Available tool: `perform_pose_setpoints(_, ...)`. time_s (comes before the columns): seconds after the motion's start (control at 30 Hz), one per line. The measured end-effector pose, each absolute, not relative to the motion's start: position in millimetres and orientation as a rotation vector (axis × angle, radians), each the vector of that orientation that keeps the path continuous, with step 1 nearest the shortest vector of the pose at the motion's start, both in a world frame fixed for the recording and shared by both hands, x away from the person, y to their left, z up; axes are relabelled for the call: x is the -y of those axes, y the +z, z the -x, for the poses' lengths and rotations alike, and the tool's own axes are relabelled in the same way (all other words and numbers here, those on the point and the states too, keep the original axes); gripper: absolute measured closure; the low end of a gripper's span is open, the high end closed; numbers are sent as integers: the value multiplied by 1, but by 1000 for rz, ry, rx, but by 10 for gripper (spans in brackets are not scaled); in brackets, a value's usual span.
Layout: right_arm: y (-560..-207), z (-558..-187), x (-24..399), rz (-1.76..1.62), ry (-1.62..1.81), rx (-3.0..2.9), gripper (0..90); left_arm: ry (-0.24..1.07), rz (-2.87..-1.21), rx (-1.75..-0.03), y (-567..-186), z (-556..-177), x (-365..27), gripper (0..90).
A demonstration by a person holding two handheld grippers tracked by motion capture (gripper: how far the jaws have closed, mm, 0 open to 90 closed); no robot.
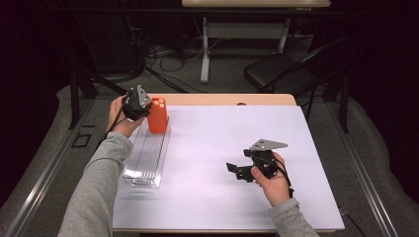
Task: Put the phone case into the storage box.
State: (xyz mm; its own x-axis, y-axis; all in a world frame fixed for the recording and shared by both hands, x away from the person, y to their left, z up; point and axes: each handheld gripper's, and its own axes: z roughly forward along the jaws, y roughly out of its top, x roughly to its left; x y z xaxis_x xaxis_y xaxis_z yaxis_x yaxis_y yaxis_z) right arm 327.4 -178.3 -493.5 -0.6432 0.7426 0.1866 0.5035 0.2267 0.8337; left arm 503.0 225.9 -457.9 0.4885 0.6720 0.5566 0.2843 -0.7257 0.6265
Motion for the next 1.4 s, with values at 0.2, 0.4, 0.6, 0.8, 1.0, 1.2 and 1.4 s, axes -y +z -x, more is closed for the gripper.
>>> perform_pose_setpoints(0.2, -493, -328, 178, -1164, 1381, -2247, 150, 1139, -2273, -846, -456, -500, -226, 498)
perform_pose_setpoints(0.4, -492, -327, 180, -1170, 1377, -2248, 150, 1114, -2260, -872, -454, -499, -228, 479)
perform_pose_setpoints(0.6, -492, -326, 181, -1169, 1377, -2245, 151, 1109, -2244, -895, -450, -498, -229, 425)
perform_pose_setpoints(0.8, -492, -326, 180, -1168, 1377, -2242, 150, 1074, -2227, -929, -447, -496, -232, 354)
perform_pose_setpoints(1.0, -492, -327, 181, -1167, 1373, -2234, 150, 986, -2206, -985, -445, -496, -237, 326)
perform_pose_setpoints(1.2, -492, -326, 181, -1161, 1361, -2231, 148, 906, -2201, -1033, -441, -494, -240, 315)
perform_pose_setpoints(1.4, -490, -325, 181, -1159, 1359, -2223, 145, 840, -2169, -1066, -436, -490, -242, 308)
